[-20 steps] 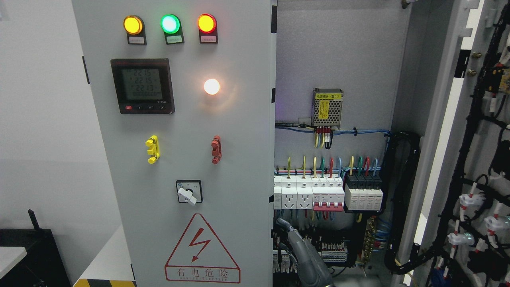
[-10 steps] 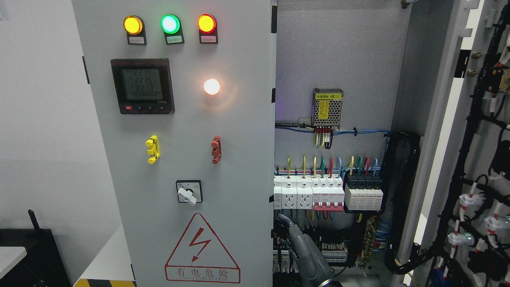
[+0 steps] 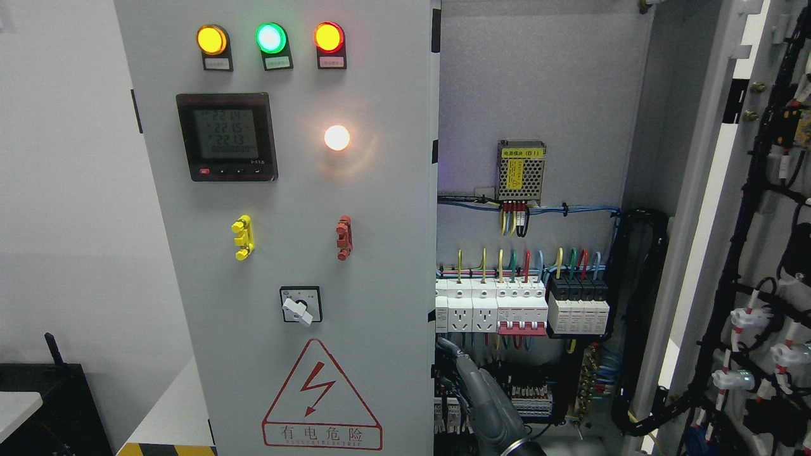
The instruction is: Open door with both hands
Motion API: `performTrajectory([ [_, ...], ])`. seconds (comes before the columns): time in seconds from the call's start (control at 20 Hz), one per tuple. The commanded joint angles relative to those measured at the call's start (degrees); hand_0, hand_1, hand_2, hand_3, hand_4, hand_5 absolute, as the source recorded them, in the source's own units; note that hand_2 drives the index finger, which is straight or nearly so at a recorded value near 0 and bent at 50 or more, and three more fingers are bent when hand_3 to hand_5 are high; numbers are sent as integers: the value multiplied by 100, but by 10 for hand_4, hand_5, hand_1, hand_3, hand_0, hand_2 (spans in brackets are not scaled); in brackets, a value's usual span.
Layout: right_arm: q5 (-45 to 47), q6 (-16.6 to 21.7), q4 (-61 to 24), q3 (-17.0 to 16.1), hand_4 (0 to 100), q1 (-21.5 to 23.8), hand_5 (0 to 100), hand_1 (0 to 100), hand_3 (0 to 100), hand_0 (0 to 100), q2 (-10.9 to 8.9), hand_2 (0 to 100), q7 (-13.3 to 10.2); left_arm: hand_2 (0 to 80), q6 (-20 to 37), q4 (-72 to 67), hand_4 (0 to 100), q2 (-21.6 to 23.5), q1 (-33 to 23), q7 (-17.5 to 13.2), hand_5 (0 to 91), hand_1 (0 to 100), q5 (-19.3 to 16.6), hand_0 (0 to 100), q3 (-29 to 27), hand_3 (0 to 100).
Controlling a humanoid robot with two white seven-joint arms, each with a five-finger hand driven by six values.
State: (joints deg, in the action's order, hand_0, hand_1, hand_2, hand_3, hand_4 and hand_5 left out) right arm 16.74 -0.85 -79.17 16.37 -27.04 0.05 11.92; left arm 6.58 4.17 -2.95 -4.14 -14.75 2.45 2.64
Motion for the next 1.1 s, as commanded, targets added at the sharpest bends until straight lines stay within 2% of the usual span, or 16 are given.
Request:
performTrajectory([
  [0.0,5,-3,191,-46,0,-82,0,0,0,384,74,0,39,0,1,5,0,-4,1,-2,0,0,1,0,0,0],
  [0.4,127,-3,209,-55,0,-108,0,0,0,384,74,0,179,0,1,5,0,-4,1,-2,0,0,1,0,0,0],
  [0.85,339,-3,209,-38,0,-117,0,0,0,384,30,0,197,0,1,5,0,-4,1,-2,0,0,1,0,0,0],
  [1.05,339,-3,200,-37,0,-117,0,0,0,384,-23,0,460,0,1,5,0,-4,9,-2,0,0,1,0,0,0],
])
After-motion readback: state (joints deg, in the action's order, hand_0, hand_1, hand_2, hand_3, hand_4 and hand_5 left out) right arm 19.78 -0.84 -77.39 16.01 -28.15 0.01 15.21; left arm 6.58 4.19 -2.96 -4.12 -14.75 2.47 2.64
